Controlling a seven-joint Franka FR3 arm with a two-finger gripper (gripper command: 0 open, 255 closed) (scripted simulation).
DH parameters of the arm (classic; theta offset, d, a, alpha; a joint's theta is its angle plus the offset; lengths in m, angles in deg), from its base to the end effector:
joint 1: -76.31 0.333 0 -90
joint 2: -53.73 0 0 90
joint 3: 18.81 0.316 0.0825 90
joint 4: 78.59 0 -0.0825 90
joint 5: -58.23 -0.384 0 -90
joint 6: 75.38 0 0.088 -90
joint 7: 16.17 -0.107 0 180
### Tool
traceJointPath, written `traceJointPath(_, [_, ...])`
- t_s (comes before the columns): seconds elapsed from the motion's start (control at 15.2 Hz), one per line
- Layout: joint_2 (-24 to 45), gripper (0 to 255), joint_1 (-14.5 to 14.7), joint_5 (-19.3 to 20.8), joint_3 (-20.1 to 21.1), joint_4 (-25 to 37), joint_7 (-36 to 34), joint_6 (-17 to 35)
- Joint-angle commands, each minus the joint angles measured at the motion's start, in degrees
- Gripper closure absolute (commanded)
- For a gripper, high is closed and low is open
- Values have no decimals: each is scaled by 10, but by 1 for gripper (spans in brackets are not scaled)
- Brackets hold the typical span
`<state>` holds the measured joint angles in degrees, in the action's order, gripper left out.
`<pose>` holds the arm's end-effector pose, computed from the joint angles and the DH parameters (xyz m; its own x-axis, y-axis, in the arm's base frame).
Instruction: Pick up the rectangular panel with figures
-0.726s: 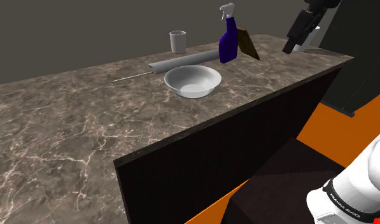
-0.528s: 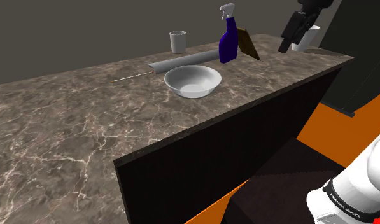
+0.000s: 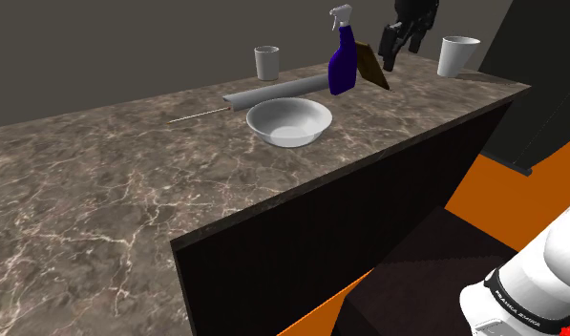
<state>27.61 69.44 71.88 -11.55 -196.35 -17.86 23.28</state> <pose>0.4226 -0.0078 0.6311 0.9926 0.0076 0.1212 -0.0275 -0.9578 0.2861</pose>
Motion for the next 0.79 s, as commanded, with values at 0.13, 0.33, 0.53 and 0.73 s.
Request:
traceJointPath(0.13, [99,0,-25,76,31,84,-47,-11])
traceJointPath(0.33, [173,0,-36,138,49,153,-81,-32])
traceJointPath(0.53, [251,0,-39,204,61,232,-110,-63])
traceJointPath(0.73, [332,0,-32,272,64,322,-128,-104])
